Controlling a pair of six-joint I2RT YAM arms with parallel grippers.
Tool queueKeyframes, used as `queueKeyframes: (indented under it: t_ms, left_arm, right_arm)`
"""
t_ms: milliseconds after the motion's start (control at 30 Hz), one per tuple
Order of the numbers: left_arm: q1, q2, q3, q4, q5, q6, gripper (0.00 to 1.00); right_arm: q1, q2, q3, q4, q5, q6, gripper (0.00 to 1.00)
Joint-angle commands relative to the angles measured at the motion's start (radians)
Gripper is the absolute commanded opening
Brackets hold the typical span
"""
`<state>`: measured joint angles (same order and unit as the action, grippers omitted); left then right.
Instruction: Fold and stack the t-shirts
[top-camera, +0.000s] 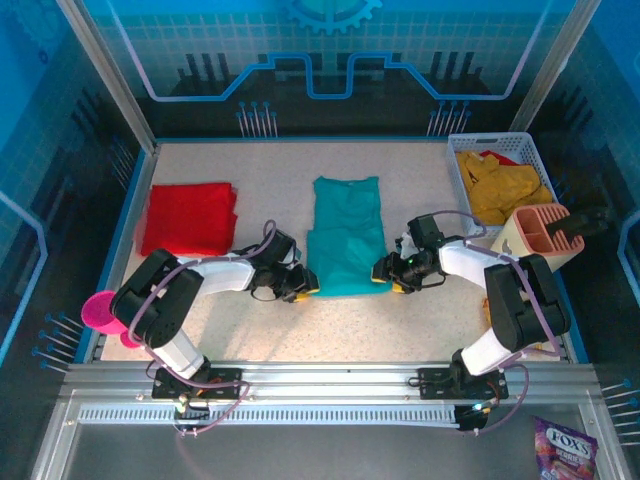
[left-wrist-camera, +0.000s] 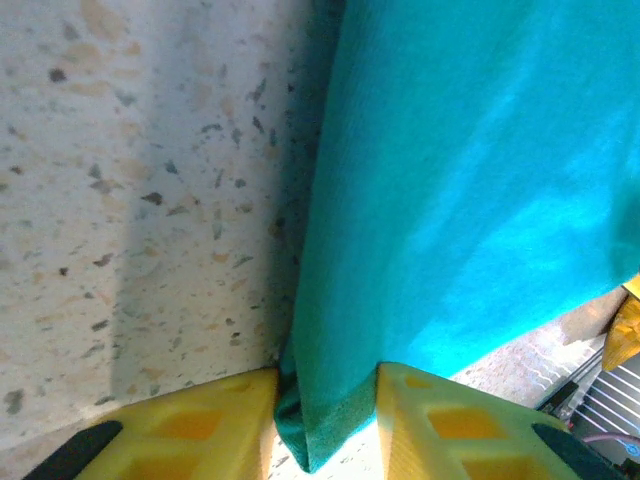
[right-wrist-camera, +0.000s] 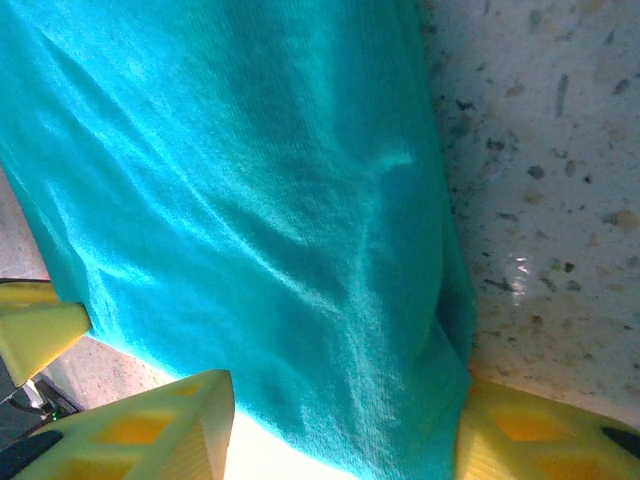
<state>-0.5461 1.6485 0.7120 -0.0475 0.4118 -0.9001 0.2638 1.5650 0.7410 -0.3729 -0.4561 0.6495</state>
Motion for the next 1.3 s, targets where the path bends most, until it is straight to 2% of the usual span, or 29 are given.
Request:
queueKeyframes:
  t_ms: [0, 167, 333, 500, 767, 1100, 1267]
  left_arm:
    - [-0.015, 0.057, 0.033, 0.151, -0.083, -0.01, 0.28]
    - [-0.014, 0.063, 0.034, 0.18, -0.093, -0.025, 0.21]
    - [-0.015, 0.059, 0.035, 0.19, -0.091, -0.039, 0.08]
    - [-0.025, 0.001, 0.006, 0.156, -0.101, -0.049, 0.01]
    - [-0.107, -0.168, -0.086, 0.017, -0.16, -0.077, 0.0]
    - [-0.382, -0.392, -0.184, -0.089, -0.348, -0.332, 0.0]
    - [-0.455, -0.407, -0.184, -0.087, -0.395, -0.409, 0.0]
  right_arm:
    - [0.011, 0.012, 0.009, 0.009, -0.019, -0.01, 0.51]
    - [0.011, 0.007, -0.004, 0.014, -0.021, -0.008, 0.42]
    - [0.01, -0.001, -0.01, 0.009, -0.027, -0.011, 0.21]
    - [0.008, -0.036, -0.021, -0.022, -0.021, -0.025, 0.05]
    - [0.009, -0.157, -0.086, -0.114, -0.022, -0.057, 0.02]
    - [0.012, -0.413, -0.176, -0.295, -0.012, -0.034, 0.05]
    - [0.015, -0.561, -0.201, -0.387, -0.005, -0.002, 0.07]
